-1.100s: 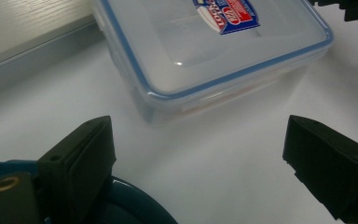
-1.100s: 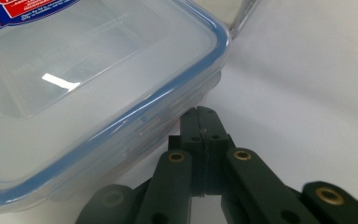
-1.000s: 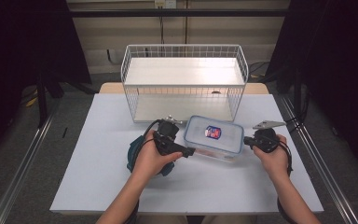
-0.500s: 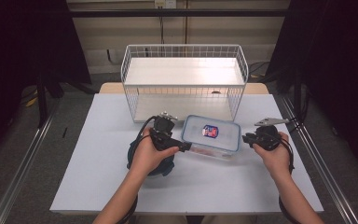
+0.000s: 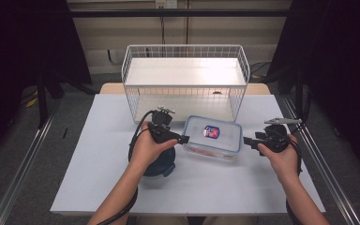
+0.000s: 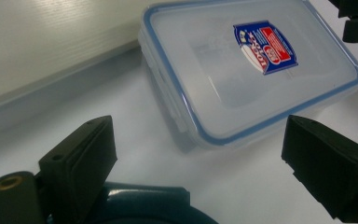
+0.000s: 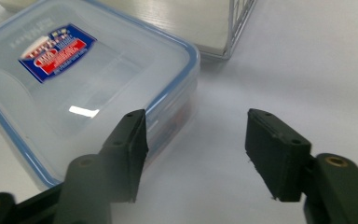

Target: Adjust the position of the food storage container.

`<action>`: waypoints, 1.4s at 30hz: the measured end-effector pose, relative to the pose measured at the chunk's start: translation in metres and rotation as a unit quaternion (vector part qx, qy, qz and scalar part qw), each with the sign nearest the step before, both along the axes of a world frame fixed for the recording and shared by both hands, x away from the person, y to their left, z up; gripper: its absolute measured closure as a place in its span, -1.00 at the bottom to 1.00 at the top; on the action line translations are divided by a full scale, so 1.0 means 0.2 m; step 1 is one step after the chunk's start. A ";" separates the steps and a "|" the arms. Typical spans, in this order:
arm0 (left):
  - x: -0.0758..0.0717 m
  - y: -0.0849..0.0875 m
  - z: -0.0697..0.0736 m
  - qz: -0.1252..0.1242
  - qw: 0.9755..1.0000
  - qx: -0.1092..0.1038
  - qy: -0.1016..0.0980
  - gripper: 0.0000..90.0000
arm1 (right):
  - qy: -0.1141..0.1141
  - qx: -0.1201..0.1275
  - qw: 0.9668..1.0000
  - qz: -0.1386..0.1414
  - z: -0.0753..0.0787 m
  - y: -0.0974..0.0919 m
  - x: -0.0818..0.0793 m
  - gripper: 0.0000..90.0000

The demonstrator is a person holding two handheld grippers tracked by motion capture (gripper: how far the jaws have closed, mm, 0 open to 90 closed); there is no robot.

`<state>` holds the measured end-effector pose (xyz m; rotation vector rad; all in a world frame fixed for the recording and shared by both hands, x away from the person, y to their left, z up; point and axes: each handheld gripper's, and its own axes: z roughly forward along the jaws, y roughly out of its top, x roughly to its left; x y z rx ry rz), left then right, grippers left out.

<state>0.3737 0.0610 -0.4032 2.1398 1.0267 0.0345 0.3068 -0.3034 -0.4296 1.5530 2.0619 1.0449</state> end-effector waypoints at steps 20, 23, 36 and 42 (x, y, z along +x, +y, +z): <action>0.15 -0.03 -0.03 0.010 0.999 -0.031 0.039 -0.76 | 0.041 0.150 0.988 -0.024 0.02 0.03 0.03 -0.57; 0.16 -0.03 -0.05 0.003 0.998 -0.033 0.049 -0.76 | 0.054 0.190 0.980 -0.022 0.01 0.03 0.04 -0.55; 0.23 -0.06 -0.13 0.010 0.995 -0.048 0.083 -0.67 | 0.092 0.200 0.975 -0.033 -0.06 0.04 0.04 -0.33; 0.25 -0.07 -0.16 0.012 0.993 -0.050 0.103 -0.50 | 0.103 0.204 0.973 -0.032 -0.09 0.04 0.05 -0.26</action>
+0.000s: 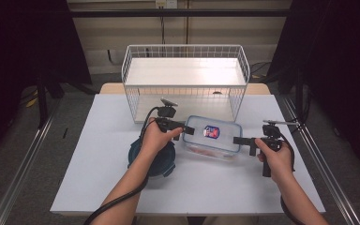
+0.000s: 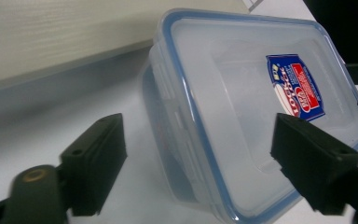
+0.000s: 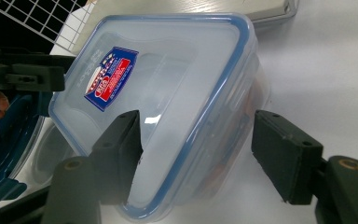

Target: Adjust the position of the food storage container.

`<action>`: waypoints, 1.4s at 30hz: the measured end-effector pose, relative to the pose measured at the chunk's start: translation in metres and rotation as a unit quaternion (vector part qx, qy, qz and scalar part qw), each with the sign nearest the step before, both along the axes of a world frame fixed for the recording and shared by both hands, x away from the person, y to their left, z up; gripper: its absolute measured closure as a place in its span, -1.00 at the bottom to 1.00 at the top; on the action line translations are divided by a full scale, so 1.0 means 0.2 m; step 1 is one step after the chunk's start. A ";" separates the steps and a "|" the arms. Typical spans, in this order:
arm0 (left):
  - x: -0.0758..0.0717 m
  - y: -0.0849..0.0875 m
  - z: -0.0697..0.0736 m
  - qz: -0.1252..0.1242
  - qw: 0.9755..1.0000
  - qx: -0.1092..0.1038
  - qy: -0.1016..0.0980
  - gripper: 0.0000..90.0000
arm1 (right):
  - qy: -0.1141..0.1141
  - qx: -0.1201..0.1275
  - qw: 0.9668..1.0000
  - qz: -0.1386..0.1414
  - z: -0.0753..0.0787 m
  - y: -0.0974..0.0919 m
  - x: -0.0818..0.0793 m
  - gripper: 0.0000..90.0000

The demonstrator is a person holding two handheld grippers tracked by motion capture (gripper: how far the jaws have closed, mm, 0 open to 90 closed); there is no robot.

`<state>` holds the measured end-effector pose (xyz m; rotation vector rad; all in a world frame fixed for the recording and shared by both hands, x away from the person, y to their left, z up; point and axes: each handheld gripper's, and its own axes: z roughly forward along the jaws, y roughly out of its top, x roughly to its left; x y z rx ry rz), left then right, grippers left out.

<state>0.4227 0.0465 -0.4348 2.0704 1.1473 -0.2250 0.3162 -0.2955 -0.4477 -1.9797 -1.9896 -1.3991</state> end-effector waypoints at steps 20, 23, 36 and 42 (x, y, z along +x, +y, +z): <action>0.03 -0.07 -0.01 -0.020 0.999 -0.013 0.036 -0.40 | 0.036 0.051 0.998 -0.012 -0.02 -0.01 -0.01 0.00; 0.03 -0.07 -0.01 -0.009 0.999 -0.009 0.036 -0.41 | 0.040 0.059 0.997 -0.015 -0.03 -0.01 -0.01 0.00; 0.03 -0.07 -0.03 0.018 0.996 -0.019 0.081 -0.45 | 0.057 0.077 0.995 -0.030 -0.04 -0.02 -0.01 0.01; 0.02 -0.07 -0.03 0.032 0.995 -0.028 0.092 -0.42 | 0.062 0.092 0.993 -0.043 -0.04 -0.02 -0.02 0.07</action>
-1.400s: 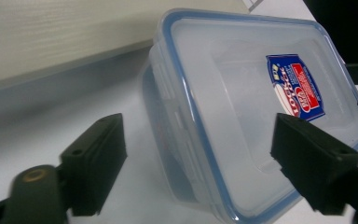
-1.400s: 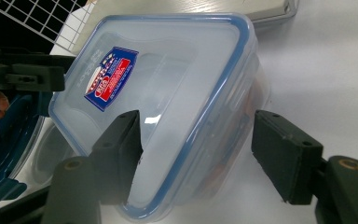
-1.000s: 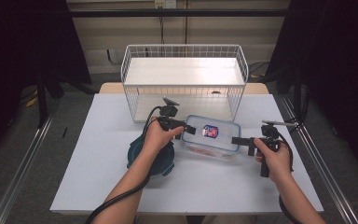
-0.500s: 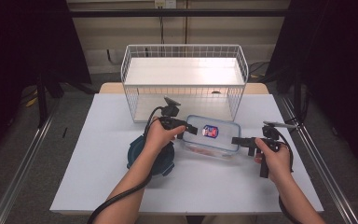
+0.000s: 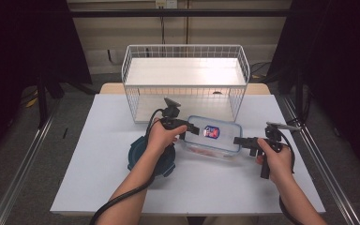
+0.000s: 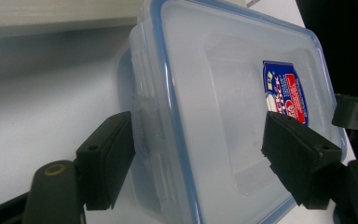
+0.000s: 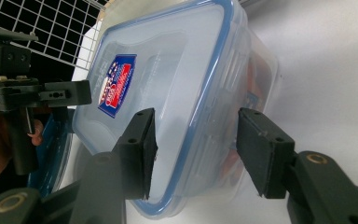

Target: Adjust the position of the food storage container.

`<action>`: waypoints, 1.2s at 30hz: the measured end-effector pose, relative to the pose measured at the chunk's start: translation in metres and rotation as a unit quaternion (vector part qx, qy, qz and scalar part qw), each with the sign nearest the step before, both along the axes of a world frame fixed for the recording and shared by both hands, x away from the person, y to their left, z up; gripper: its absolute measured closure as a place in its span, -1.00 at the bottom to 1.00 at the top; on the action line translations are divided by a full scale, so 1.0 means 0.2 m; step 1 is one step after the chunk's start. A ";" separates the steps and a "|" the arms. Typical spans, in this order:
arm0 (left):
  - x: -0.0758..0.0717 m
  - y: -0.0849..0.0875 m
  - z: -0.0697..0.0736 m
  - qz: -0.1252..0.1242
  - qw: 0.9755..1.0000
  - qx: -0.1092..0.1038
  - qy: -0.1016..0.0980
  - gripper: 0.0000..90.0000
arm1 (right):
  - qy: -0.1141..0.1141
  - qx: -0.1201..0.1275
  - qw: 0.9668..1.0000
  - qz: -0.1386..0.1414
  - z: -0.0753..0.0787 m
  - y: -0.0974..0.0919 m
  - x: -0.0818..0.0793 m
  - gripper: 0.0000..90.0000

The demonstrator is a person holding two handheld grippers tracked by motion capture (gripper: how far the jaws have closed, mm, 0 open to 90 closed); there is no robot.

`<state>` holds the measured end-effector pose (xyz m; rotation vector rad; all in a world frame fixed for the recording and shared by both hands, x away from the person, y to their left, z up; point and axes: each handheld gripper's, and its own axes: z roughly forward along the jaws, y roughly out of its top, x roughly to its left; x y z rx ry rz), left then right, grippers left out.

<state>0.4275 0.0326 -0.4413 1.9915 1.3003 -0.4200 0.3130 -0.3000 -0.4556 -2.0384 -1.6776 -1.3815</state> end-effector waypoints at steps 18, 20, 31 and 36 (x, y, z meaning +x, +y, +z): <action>0.00 -0.01 -0.01 0.016 1.000 -0.013 0.021 -0.38 | 0.018 0.028 0.999 -0.019 -0.03 -0.02 0.00 0.01; 0.00 -0.01 -0.01 0.016 1.000 -0.014 0.020 -0.38 | 0.017 0.039 0.999 -0.020 -0.04 -0.02 0.00 0.00; -0.01 -0.02 -0.01 0.017 0.999 -0.016 0.030 -0.36 | 0.022 0.035 0.999 -0.024 -0.04 -0.02 0.02 -0.07; -0.02 -0.01 0.02 0.028 0.999 -0.009 0.025 -0.26 | 0.022 0.056 0.998 -0.033 -0.03 -0.04 -0.01 0.13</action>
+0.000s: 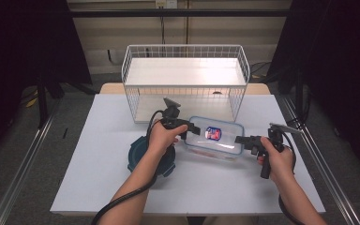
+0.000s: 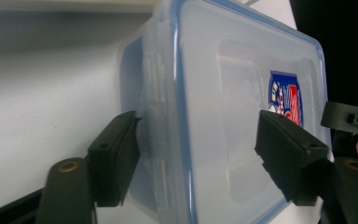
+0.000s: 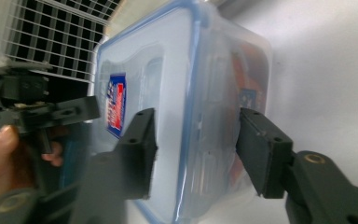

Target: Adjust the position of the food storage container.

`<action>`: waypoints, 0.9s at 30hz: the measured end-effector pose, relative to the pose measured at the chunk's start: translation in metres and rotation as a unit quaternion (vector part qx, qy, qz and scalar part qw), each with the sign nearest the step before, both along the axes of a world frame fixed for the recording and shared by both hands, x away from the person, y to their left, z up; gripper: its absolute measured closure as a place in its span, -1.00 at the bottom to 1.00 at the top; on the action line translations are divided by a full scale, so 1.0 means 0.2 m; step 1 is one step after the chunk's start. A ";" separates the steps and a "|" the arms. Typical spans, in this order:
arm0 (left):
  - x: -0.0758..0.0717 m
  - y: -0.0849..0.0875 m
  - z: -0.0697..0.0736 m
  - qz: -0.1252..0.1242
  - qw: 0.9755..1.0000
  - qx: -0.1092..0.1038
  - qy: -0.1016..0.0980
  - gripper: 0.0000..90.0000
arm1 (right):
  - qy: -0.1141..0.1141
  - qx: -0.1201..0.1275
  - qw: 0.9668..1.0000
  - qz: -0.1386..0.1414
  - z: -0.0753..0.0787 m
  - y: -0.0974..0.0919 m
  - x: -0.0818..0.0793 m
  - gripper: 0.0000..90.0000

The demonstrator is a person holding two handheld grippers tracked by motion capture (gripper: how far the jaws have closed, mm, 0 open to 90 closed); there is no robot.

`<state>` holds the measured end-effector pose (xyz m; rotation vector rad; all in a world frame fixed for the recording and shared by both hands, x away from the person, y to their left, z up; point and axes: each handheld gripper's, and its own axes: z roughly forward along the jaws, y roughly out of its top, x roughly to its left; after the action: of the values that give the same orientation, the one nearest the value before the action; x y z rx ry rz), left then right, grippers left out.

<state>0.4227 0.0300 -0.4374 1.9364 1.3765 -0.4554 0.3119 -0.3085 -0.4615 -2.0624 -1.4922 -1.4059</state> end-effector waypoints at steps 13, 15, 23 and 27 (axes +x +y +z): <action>-0.03 0.06 0.16 0.001 0.999 -0.034 -0.036 -0.08 | -0.014 0.030 0.999 -0.018 0.09 0.00 -0.02 0.18; -0.04 0.07 0.18 0.003 0.998 -0.037 -0.044 -0.07 | -0.022 0.030 0.999 -0.016 0.12 0.00 -0.02 0.18; -0.07 0.11 0.26 0.016 0.996 -0.053 -0.069 -0.06 | -0.044 0.021 0.999 -0.009 0.20 0.02 -0.02 0.18; -0.08 0.14 0.29 0.019 0.995 -0.054 -0.077 -0.06 | -0.049 0.022 0.999 -0.007 0.23 0.04 -0.01 0.18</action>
<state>0.4071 0.0572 -0.3799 1.8151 1.2613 -0.3486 0.3095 -0.3005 -0.4145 -2.0081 -1.4730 -1.5511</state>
